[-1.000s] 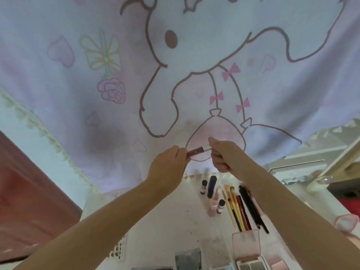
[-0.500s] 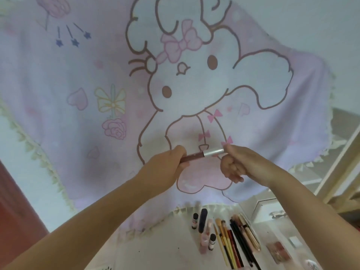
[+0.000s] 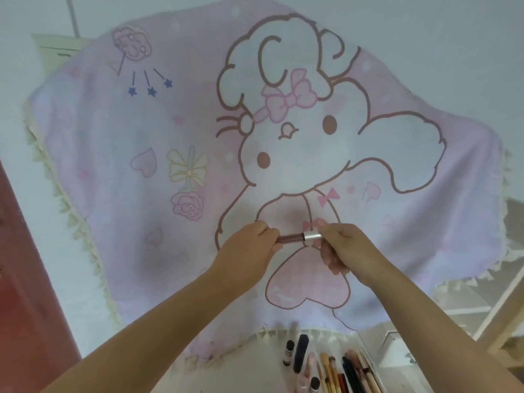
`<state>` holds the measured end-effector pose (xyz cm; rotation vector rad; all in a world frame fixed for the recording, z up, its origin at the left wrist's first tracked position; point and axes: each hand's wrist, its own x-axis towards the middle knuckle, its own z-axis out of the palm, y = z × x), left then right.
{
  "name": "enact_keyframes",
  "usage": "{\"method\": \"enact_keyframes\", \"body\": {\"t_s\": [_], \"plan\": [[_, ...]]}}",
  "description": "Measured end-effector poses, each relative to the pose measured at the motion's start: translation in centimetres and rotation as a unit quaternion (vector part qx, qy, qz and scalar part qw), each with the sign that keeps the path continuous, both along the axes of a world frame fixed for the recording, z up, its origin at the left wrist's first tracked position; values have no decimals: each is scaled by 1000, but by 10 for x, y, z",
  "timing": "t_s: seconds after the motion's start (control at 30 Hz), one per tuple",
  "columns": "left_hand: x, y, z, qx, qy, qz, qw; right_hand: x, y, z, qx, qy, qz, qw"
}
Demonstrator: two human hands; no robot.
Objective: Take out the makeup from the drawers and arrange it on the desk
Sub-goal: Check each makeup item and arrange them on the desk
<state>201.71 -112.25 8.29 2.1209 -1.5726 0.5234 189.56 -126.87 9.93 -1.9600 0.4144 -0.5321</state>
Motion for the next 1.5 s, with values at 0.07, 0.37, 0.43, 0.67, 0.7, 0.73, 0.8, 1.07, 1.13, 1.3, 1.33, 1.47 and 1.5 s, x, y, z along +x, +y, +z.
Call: {"method": "enact_keyframes", "body": {"t_s": [0.07,0.37,0.43,0.67,0.7,0.73,0.8,1.07,1.13,1.3,1.33,1.47,1.5], "plan": [[4,-1,2,3,-3,10,1000,3,-1,0,-24,-50,8,998],[14,-4,9,3,-49,-2,999,4,-7,-1,-38,-30,28,998],[15,-6,10,1,-49,-6,999,2,-10,-4,-23,-87,45,995],[14,-20,13,10,-75,-21,997,-3,-16,1,11,-72,25,997],[12,-22,14,9,-75,-23,997,-5,-17,2,-14,-77,9,997],[12,-24,14,9,-73,-23,997,-7,-19,1,-26,-90,7,996],[11,-27,15,10,-70,-24,997,-14,-23,1,-20,-105,32,994],[1,-44,10,34,-55,-59,996,-29,-33,-4,-3,-85,1,996],[-2,-46,7,44,-5,-74,996,-36,-38,-7,39,-111,25,993],[-20,-54,-18,26,395,-95,914,-48,-48,-37,127,-71,-24,989],[-25,-57,-25,0,514,-90,853,-50,-48,-46,134,-64,-55,987],[-38,-71,-59,-18,719,-55,693,-64,-43,-86,139,12,-98,985],[-42,-75,-66,-15,736,-53,675,-67,-41,-94,139,33,-93,985]]}}
